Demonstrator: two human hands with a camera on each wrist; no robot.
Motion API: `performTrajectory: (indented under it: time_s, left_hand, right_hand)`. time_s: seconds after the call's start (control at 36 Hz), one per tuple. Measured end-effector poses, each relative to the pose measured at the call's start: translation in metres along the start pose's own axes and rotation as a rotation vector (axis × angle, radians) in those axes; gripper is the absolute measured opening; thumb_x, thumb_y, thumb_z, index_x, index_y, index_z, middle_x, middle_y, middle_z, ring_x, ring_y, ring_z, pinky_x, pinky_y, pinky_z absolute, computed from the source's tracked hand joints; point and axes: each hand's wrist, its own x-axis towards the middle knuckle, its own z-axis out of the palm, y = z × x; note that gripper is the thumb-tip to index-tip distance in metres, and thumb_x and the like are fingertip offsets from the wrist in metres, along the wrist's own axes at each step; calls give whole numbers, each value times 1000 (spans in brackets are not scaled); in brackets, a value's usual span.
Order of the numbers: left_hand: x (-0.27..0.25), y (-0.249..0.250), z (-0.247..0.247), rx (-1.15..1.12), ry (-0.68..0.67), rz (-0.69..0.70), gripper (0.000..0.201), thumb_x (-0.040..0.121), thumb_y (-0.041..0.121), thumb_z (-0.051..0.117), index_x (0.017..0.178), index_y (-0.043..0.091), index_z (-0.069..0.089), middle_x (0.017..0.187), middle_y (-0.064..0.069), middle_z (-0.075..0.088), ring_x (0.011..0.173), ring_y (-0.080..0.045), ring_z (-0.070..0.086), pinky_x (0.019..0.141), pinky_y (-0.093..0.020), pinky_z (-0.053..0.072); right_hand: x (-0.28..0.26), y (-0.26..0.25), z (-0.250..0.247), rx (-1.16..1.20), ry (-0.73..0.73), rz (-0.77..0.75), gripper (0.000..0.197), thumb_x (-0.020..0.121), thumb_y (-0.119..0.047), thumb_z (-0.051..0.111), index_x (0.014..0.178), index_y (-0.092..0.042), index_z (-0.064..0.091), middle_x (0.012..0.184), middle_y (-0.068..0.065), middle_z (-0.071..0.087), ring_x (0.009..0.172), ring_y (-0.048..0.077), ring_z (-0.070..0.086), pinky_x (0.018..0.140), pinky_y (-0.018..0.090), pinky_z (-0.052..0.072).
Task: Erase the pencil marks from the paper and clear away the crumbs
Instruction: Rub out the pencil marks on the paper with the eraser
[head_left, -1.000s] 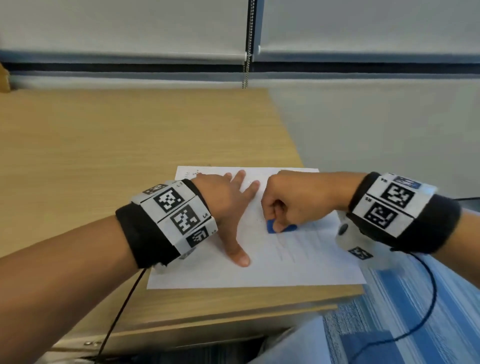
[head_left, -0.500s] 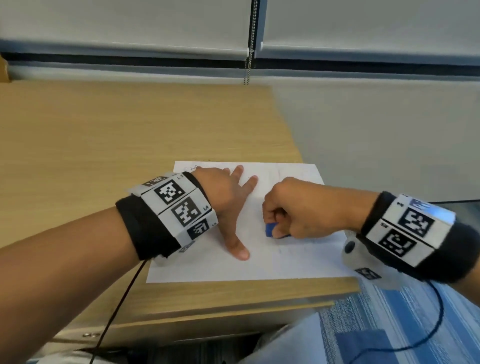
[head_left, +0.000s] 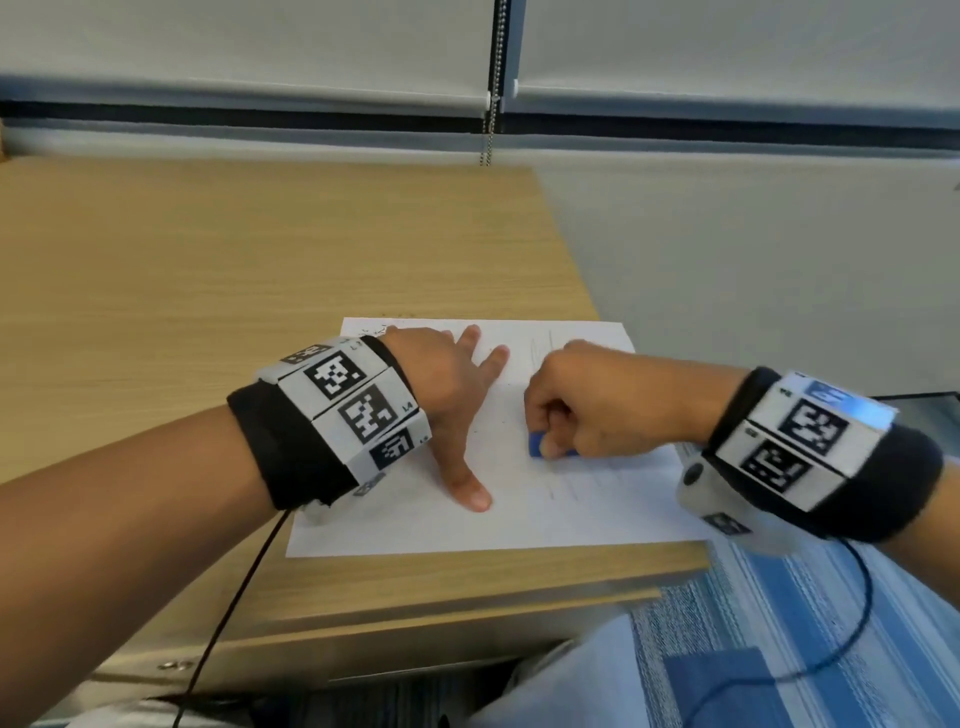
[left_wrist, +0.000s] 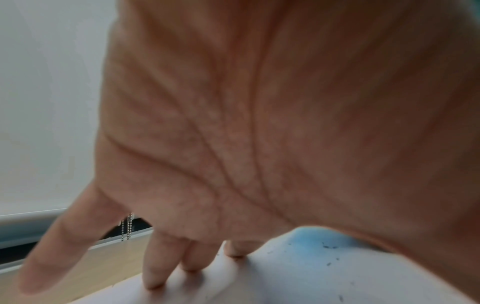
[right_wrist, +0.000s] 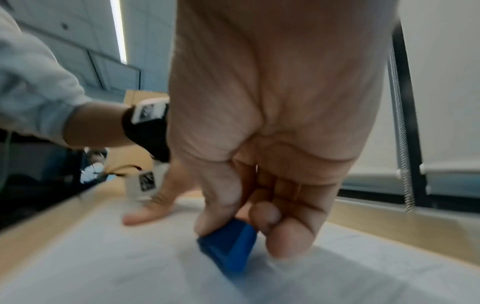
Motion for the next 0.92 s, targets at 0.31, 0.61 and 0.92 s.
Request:
performTrajectory:
  time_s: [0.31, 0.61, 0.92]
  left_hand:
    - [2, 0, -1, 1, -21, 7, 157, 43, 84, 70, 142, 26, -37, 155, -6, -33, 149, -33, 6, 112, -59, 25]
    - [1, 0, 0, -4, -14, 8, 156, 45, 83, 70, 143, 25, -36, 156, -7, -33, 149, -33, 4, 112, -57, 26]
    - [-2, -1, -1, -20, -38, 12, 154, 47, 82, 70, 142, 26, -37, 155, -5, -35, 149, -31, 3, 113, -54, 26]
  right_hand:
    - [-11, -5, 5, -41, 42, 16, 7, 81, -14, 67, 79, -7, 65, 66, -7, 54, 59, 5, 45, 60, 20, 41]
    - [-12, -14, 7, -102, 35, -36, 7, 75, -8, 64, 71, -13, 62, 64, -8, 52, 61, 14, 50, 53, 20, 38]
    - [-17, -18, 6, -62, 2, 6, 8, 70, -5, 63, 65, -10, 58, 60, -1, 56, 60, 20, 53, 56, 32, 46]
